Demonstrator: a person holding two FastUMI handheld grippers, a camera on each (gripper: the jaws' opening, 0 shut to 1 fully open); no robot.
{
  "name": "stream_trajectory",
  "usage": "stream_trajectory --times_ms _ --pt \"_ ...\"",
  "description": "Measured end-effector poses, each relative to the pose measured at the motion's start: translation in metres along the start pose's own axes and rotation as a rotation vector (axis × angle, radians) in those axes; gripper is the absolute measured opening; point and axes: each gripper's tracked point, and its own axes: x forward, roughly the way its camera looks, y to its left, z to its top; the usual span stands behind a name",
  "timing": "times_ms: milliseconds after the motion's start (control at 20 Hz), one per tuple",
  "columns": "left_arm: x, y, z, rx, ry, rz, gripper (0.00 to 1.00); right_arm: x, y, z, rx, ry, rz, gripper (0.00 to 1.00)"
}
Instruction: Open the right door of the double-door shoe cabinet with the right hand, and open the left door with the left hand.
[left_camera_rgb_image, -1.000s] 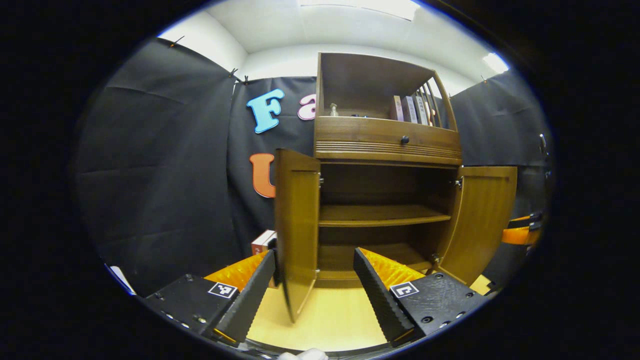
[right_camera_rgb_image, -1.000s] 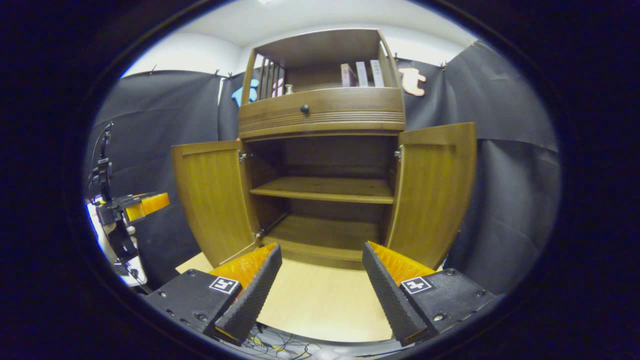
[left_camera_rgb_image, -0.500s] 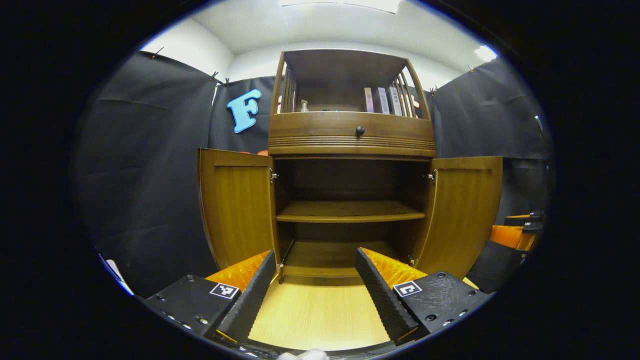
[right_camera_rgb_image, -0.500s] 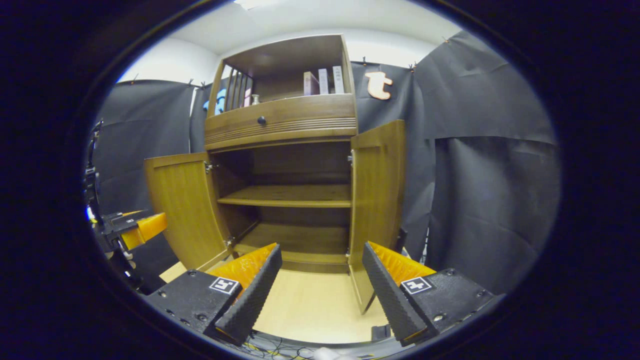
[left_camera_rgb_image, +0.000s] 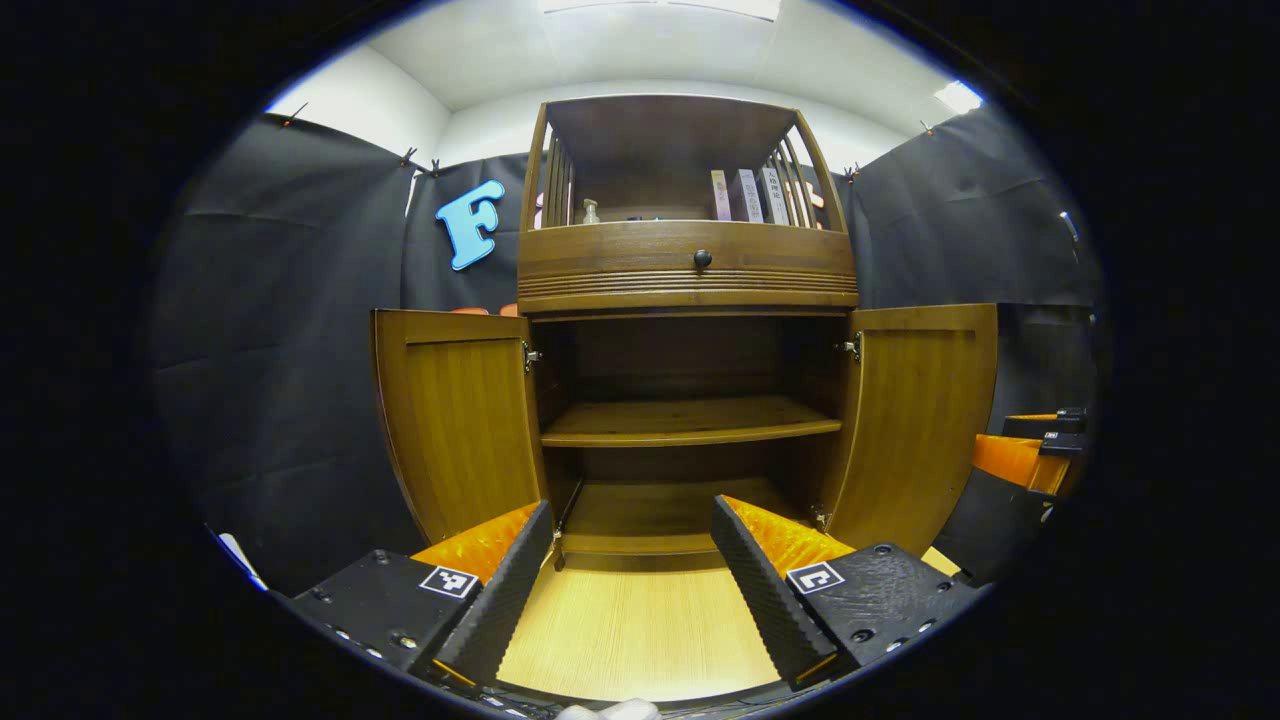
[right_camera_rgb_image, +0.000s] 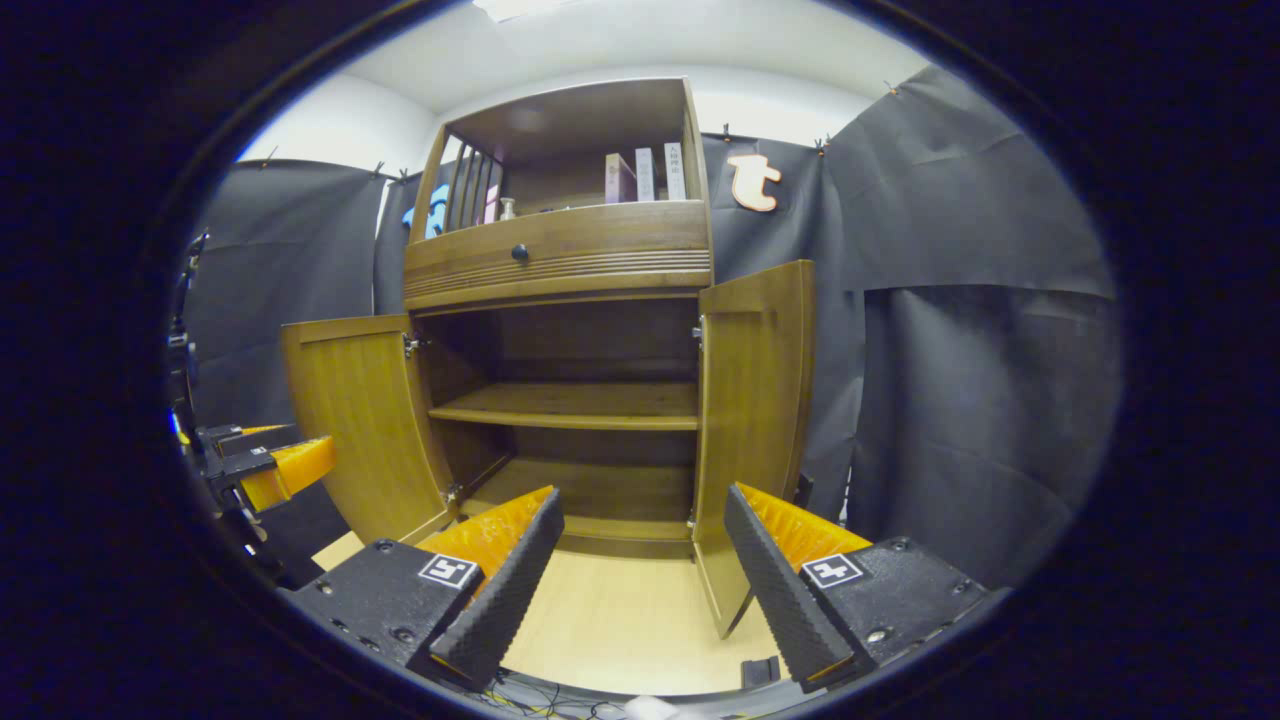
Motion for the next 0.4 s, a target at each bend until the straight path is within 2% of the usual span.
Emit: stream_trajectory --times_ms 150,200,250,400 --pt "0.003 0.004 0.0 0.001 0.001 -0.006 0.96 0.002 0.004 0.002 -0.002 -0.002 -0.007 1.0" --pt "0.004 0.006 0.0 0.006 -0.001 -0.007 1.0 0.002 0.004 0.003 -0.006 -0.005 -0.013 1.0" --pt "0.006 0.008 0.0 0.011 -0.002 -0.007 0.96 0.003 0.004 0.003 -0.008 -0.007 -0.02 1.0" --pt "0.01 0.014 0.001 0.019 -0.007 -0.007 0.96 0.004 0.008 0.006 -0.004 -0.016 -0.032 1.0"
